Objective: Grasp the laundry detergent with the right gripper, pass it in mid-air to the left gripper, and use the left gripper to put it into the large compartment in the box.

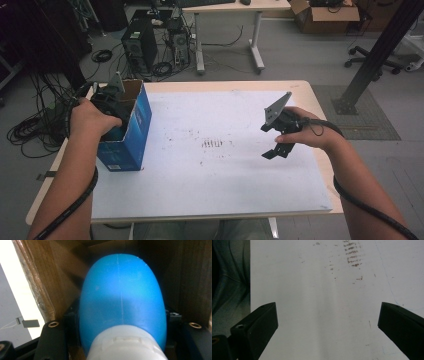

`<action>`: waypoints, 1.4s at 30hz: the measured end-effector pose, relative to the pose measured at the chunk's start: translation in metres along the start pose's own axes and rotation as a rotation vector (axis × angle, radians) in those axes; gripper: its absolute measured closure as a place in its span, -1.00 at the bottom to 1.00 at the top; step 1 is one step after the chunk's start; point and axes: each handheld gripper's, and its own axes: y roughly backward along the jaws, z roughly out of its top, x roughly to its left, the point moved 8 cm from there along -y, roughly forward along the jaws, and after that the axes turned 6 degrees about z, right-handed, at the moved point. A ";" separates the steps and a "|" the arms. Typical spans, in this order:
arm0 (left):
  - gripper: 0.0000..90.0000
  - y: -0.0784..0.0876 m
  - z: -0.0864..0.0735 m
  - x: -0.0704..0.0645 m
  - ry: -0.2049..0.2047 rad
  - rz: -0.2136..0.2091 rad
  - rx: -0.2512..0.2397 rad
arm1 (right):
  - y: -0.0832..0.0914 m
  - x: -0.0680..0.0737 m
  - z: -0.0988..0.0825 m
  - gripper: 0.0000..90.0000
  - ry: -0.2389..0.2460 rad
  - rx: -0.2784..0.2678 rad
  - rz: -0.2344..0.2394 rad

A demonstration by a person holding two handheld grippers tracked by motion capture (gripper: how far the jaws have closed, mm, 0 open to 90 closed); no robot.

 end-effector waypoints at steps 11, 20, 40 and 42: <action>-0.21 0.000 0.001 -0.003 -0.001 -0.013 -0.012 | -0.002 0.000 -0.003 -0.94 -0.004 -0.004 0.002; -0.30 0.004 0.001 -0.003 0.011 0.001 -0.014 | -0.003 0.000 -0.005 -0.94 -0.010 -0.011 0.004; -0.44 0.027 -0.002 -0.002 0.034 0.019 -0.042 | -0.002 0.000 -0.006 -0.94 -0.003 -0.023 0.000; -0.46 0.031 -0.003 -0.003 0.032 0.026 -0.047 | -0.002 0.000 -0.005 -0.94 -0.003 -0.027 -0.001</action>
